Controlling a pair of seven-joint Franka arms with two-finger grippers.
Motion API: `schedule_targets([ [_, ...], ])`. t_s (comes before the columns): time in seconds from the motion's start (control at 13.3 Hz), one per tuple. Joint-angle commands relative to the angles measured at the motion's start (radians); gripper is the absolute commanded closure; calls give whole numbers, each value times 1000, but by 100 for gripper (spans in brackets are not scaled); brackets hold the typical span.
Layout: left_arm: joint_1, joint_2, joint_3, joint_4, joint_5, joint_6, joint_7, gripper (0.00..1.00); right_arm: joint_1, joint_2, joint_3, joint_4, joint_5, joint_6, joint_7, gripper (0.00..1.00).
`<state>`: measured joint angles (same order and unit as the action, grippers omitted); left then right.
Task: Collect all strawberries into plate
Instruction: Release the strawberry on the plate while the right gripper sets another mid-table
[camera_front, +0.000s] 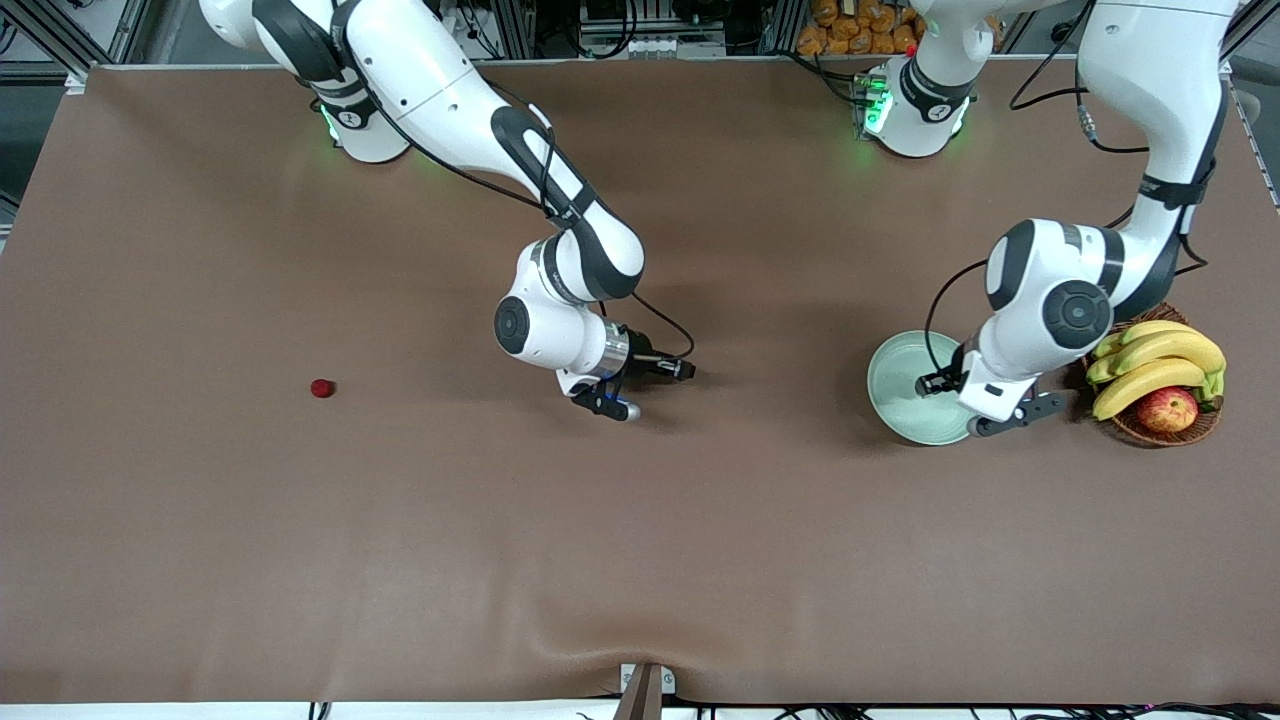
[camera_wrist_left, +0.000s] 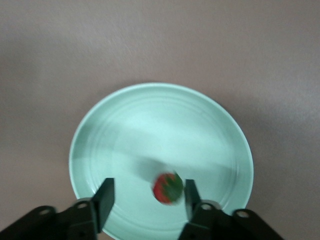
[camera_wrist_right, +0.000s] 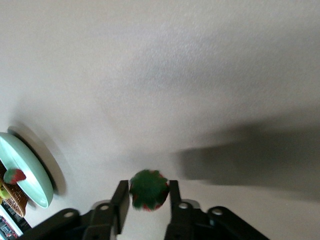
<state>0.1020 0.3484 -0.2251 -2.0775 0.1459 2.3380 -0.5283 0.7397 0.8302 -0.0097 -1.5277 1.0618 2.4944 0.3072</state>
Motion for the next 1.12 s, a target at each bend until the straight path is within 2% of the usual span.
schedule_targets([
  [0.0, 5, -43, -43, -6, 6, 1, -4, 0, -26, 9, -7, 27, 20, -12, 4, 8],
  [0.15, 10, -45, -115, -1, 1, 0, -45, 0, -52, -2, -7, 18, 18, -20, 4, 6],
  [0.37, -5, -25, -244, 39, -3, -2, -262, 0, -175, -66, -9, -69, 0, -81, -6, 2],
  [0.52, -37, 13, -324, 86, -3, -2, -434, 0, -264, -100, -12, -109, -81, -127, -7, 0],
  [0.6, -77, 41, -336, 115, -3, -2, -514, 0, -319, -129, -10, -144, -176, -140, -8, 0],
  [0.82, -233, 145, -330, 204, 14, 1, -795, 0, -452, -178, -10, -155, -534, -323, -10, 0],
  [0.9, -255, 174, -329, 220, 14, 9, -871, 0, -494, -195, -10, -155, -656, -362, -11, 0],
  [1.05, -300, 222, -326, 238, 47, 15, -996, 0, -545, -227, -10, -155, -835, -434, -16, 0],
])
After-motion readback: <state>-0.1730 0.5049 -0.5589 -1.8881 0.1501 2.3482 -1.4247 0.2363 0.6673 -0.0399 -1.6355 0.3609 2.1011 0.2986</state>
